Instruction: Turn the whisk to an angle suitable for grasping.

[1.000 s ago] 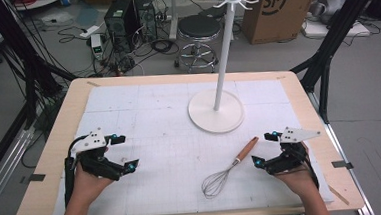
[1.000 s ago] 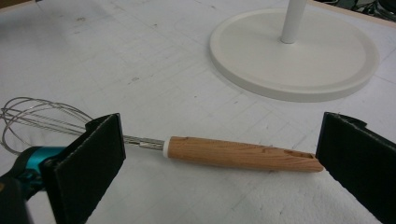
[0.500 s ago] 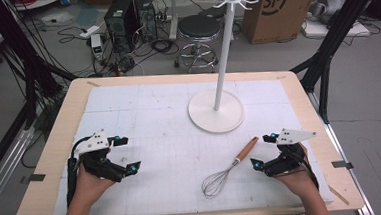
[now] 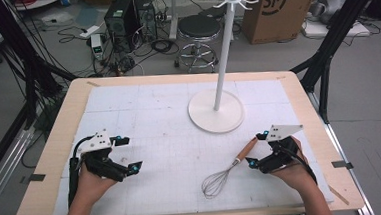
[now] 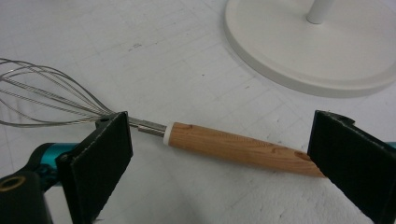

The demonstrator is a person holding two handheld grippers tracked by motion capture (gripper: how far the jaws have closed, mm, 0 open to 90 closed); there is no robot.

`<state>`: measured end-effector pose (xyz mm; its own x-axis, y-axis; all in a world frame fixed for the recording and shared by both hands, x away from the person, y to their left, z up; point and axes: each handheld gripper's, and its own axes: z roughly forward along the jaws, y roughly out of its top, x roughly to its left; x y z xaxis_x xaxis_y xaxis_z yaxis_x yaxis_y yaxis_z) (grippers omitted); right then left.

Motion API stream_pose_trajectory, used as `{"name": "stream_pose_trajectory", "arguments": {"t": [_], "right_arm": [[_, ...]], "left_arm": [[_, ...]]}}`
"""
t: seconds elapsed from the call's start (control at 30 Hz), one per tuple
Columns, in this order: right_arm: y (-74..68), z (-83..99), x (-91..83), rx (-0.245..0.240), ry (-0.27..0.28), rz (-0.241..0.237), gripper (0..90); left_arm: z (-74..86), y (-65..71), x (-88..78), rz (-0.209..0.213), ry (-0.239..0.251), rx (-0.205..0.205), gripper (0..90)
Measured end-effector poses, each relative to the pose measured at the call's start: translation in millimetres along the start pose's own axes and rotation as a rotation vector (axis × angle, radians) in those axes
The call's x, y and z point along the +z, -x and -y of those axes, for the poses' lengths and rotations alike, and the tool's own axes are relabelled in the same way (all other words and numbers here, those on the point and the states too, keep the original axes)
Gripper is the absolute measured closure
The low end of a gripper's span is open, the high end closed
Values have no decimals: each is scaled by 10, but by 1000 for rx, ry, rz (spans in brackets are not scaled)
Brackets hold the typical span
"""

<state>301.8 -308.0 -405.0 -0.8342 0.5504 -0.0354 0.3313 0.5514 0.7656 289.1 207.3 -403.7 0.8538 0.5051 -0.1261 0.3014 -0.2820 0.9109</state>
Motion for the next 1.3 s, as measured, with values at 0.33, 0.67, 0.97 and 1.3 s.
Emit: {"name": "stream_pose_trajectory", "arguments": {"t": [0.33, 0.67, 0.97, 1.3], "right_arm": [[-102, -63, 168, -81, -131, -17, 148], [-74, -147, 322, -190, -216, -40, 159], [-54, -119, 535, -285, -328, -81, 276], [-154, -161, 484, -305, -337, -113, 498]], "left_arm": [[2, 4, 6, 5, 0, -3, 17], [10, -5, 19, 5, -6, -9, 17], [16, -7, 28, 9, -14, -2, 17], [17, 2, 30, 10, -12, -9, 17]]}}
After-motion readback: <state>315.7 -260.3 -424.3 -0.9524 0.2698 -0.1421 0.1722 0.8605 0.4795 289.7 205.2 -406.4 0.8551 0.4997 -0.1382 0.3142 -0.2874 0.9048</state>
